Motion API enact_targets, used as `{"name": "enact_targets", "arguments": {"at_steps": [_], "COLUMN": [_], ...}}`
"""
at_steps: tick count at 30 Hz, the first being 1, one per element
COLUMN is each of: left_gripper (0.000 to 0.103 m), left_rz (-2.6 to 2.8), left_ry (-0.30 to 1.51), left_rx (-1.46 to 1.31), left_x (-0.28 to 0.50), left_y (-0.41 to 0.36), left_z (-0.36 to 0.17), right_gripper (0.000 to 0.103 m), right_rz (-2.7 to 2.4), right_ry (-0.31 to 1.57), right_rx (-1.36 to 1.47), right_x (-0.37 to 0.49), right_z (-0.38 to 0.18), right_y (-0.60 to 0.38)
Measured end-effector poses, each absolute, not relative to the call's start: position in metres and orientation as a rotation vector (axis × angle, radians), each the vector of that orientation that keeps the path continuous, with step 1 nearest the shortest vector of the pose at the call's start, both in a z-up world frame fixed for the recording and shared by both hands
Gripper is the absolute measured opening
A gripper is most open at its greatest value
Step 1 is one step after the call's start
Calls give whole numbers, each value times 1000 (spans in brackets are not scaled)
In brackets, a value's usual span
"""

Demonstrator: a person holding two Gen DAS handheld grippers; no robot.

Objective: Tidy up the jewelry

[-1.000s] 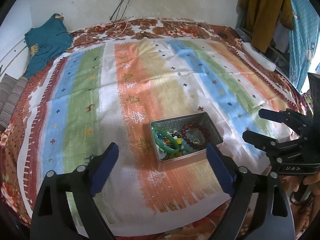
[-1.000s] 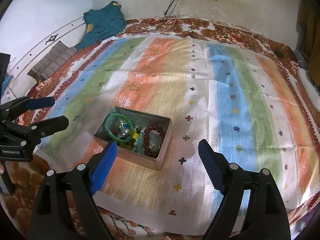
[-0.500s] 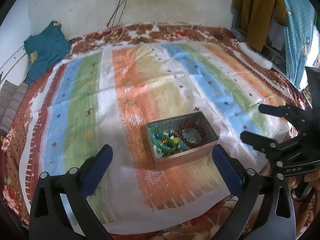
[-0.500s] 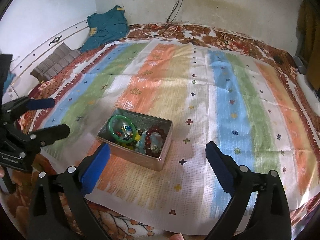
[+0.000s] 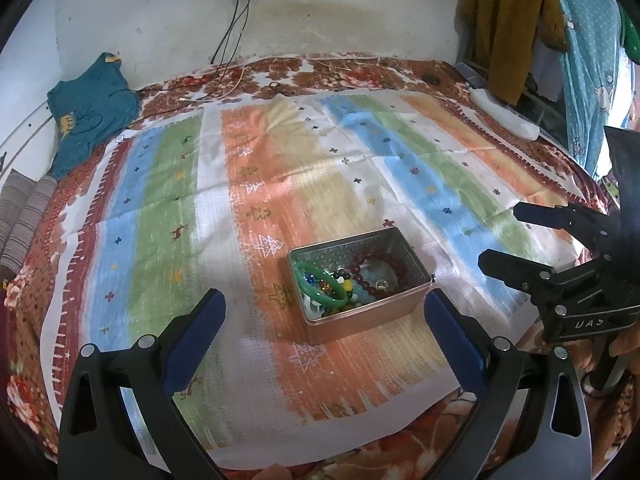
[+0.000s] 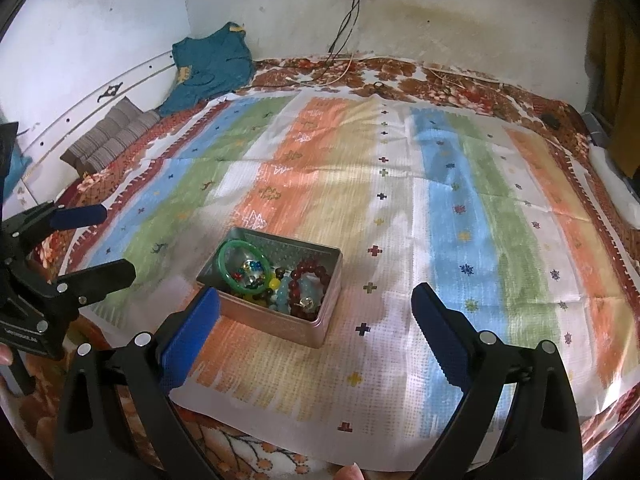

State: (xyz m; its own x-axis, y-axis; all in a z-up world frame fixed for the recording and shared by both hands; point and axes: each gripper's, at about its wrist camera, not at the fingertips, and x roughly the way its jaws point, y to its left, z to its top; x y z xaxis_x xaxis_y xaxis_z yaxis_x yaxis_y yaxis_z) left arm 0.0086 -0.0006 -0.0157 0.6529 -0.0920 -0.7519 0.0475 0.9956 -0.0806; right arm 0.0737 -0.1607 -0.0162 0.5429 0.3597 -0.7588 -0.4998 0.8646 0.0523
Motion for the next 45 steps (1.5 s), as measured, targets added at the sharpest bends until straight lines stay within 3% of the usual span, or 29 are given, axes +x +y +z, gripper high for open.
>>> {"name": "enact_targets", "arguments": {"at_steps": [45], "left_gripper": [97], "left_rz": [-64], "left_ry": [796], "left_rx": [-46], "left_x": [1], "left_y": [-2], "left_z": [-9], "right_gripper": [97], "right_rz": [528], "right_ry": [814], "right_rx": [-159], "right_x": [71], "right_z": [-7], "right_y": [-166]}}
